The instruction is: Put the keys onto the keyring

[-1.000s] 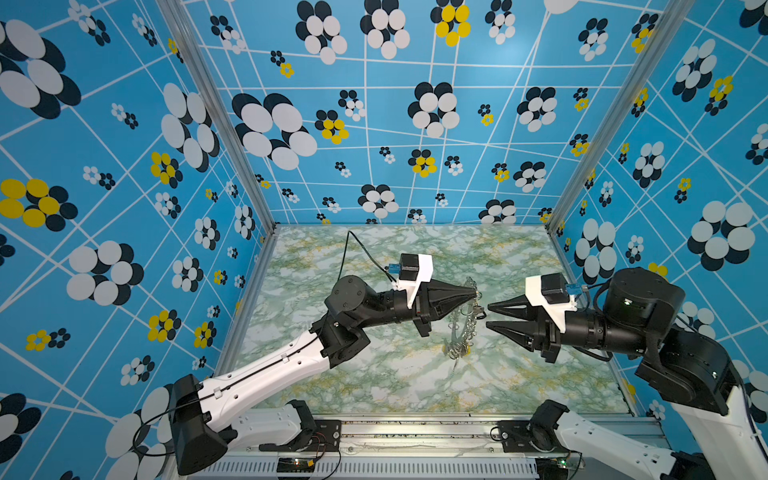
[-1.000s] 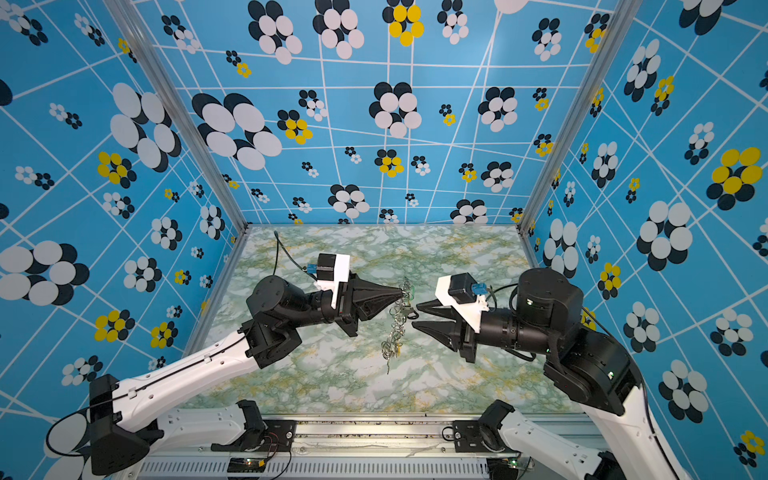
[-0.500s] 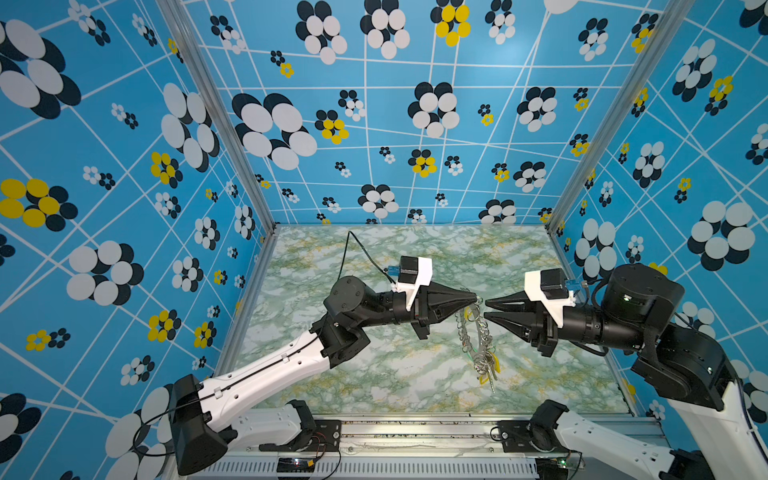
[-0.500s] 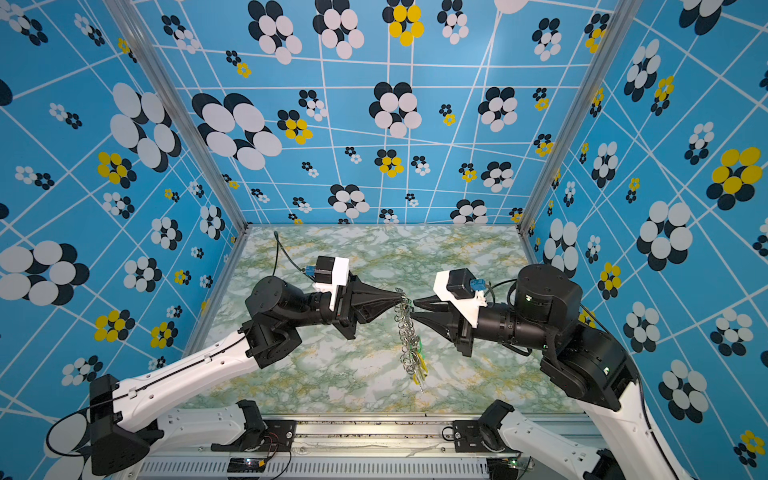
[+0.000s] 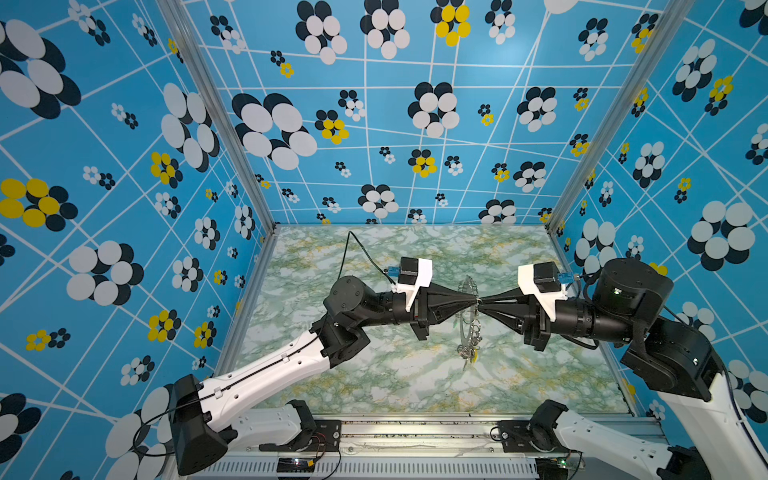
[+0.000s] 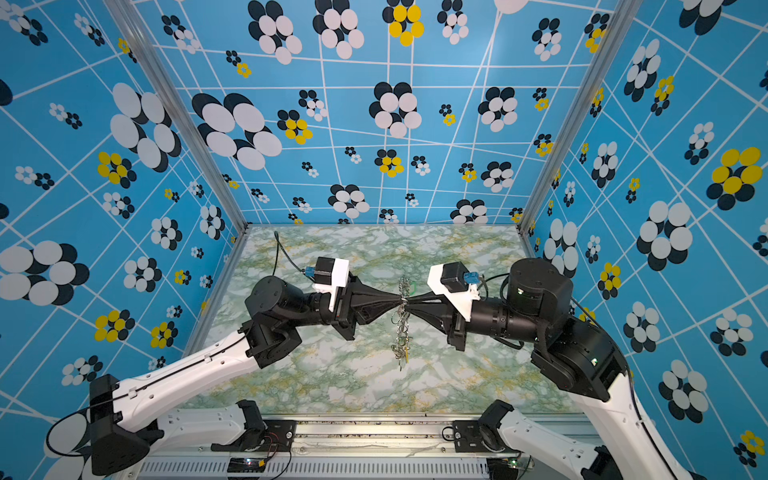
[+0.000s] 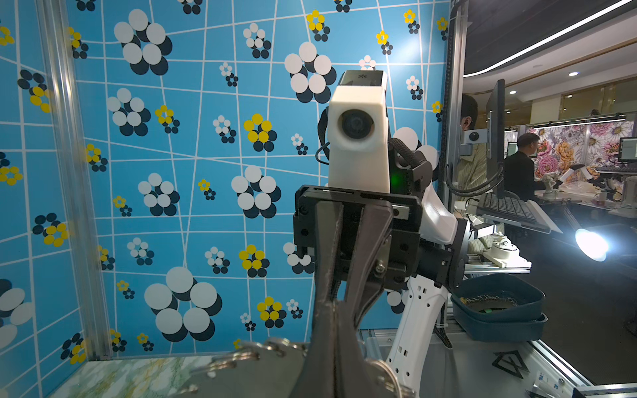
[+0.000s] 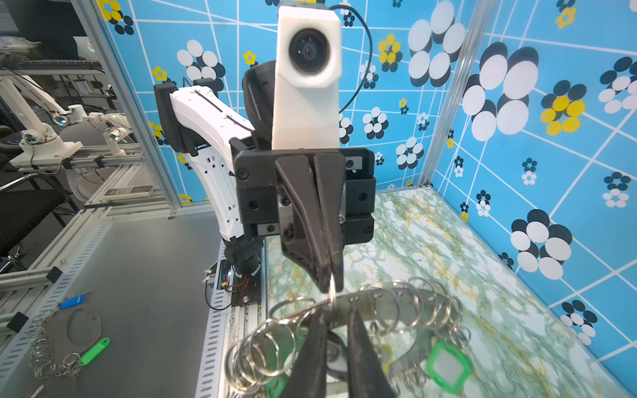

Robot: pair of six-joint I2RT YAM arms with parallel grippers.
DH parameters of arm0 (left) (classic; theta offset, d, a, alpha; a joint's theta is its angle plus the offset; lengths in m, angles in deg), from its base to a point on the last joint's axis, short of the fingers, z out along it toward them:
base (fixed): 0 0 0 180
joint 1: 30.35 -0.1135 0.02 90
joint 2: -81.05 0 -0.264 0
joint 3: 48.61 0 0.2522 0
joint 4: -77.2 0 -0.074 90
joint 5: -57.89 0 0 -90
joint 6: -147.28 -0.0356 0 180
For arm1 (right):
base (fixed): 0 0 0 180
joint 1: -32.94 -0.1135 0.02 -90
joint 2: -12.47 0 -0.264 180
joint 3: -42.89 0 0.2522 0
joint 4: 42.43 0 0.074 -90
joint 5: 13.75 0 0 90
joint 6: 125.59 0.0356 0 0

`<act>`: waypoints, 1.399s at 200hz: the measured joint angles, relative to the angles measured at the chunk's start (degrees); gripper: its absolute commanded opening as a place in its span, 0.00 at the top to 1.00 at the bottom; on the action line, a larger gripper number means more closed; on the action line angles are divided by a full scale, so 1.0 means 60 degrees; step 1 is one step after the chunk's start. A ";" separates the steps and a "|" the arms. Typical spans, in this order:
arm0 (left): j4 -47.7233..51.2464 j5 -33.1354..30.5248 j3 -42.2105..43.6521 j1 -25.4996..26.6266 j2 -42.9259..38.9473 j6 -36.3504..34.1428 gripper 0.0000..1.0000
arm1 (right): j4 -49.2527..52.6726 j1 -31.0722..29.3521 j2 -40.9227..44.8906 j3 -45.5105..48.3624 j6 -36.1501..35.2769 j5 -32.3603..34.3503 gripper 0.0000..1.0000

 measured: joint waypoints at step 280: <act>0.2248 -0.0393 -0.0237 0.0000 -0.0696 -0.0546 0.38 | 0.1381 0.0004 -0.0659 -0.0619 -0.0138 -0.0404 1.00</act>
